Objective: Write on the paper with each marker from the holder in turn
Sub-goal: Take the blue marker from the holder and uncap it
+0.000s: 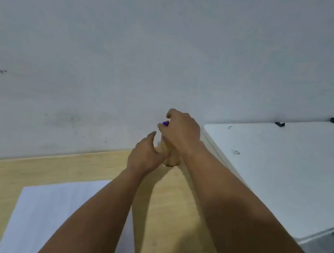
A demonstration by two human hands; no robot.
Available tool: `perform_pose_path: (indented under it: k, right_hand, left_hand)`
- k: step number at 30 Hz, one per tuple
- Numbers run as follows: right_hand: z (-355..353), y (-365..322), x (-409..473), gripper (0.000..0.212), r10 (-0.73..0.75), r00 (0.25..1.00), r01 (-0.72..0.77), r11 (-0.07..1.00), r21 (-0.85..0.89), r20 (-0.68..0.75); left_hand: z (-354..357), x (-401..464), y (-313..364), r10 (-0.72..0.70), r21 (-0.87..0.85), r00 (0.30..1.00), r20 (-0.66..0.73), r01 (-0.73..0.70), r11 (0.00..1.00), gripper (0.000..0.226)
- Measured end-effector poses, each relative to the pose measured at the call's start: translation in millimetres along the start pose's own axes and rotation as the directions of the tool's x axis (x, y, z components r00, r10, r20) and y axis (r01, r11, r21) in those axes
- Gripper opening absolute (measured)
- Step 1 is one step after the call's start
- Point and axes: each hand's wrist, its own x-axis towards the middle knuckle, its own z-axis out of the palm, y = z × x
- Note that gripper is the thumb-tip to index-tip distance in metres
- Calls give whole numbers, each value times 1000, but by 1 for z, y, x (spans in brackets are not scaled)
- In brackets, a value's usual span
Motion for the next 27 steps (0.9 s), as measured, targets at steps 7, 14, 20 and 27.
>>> perform_pose_path:
  k: [7, 14, 20, 27]
  right_hand:
    - [21, 4, 9, 13, -19, 1000, 18, 999, -42, -14]
    - [25, 8, 0, 18, 17, 999, -17, 1000, 2, -32]
    - [8, 7, -8, 21, 147, 989, -143, 976, 163, -13]
    - [-76, -7, -5, 16, 229, 958, -95, 823, 560, -174]
  left_hand:
    - [31, 13, -5, -23, -84, 996, -83, 16, 996, 54]
    - [29, 14, -5, -38, -11, 995, -97, 38, 999, 59]
    - [24, 6, 1, -48, -11, 998, -50, 48, 999, 70]
    - [-24, -14, 10, -19, 95, 999, -49, 24, 995, 87]
